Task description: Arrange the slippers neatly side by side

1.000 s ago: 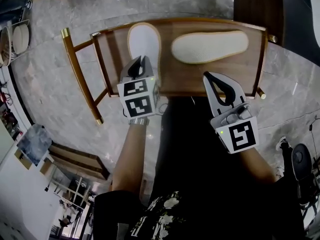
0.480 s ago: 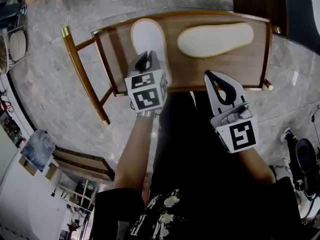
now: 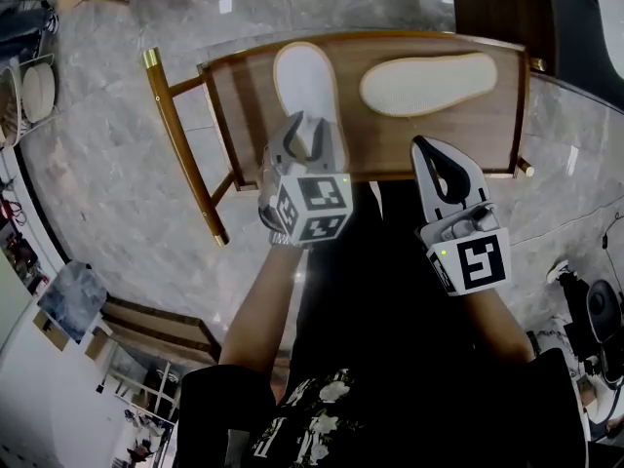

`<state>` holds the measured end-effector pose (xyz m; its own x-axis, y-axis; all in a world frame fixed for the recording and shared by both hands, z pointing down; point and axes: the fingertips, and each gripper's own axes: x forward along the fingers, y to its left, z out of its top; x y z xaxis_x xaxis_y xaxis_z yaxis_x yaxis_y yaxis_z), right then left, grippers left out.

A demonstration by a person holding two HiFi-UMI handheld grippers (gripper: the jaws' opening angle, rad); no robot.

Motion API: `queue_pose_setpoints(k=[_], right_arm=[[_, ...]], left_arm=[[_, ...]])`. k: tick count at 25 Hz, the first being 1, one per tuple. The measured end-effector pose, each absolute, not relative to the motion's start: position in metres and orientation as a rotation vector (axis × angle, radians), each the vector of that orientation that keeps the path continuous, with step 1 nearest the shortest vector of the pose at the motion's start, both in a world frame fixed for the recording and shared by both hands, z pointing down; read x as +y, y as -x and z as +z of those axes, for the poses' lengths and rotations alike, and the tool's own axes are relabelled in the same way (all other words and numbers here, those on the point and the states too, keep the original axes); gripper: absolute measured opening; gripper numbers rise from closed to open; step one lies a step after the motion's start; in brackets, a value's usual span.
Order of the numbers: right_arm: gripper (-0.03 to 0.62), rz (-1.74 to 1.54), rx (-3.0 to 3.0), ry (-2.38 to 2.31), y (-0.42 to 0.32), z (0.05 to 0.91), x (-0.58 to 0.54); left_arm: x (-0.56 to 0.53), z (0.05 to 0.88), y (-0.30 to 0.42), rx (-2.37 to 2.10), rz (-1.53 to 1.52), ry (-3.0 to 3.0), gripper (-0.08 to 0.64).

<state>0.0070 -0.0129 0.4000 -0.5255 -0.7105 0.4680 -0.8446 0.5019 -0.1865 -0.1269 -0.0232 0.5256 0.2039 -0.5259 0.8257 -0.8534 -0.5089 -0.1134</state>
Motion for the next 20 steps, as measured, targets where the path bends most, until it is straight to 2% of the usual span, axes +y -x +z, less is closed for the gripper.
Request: queue_pose_setpoints(k=[2,5,14,20], right_arm=[[-0.006,0.563,-2.424,-1.312,-0.007,0.396,-0.018],[-0.006,0.549,-2.430,-1.344,-0.012,0.387,-0.027],[-0.006,0.467,-2.468,-1.134,-0.030,0.401,-0.043],[-0.006,0.390,-2.376,-0.869,-0.063,0.434,-0.068]], left_arm=[[-0.018,0.511,0.127,-1.274,1.344,-2.226,0.105],[-0.014,0.488,0.124,-1.259,1.498,-2.384,0.008],[-0.001,0.464,0.074,-0.983,1.857,-2.728,0.002],[0.001,0.483,0.038,-0.839,1.905,-2.690,0.002]])
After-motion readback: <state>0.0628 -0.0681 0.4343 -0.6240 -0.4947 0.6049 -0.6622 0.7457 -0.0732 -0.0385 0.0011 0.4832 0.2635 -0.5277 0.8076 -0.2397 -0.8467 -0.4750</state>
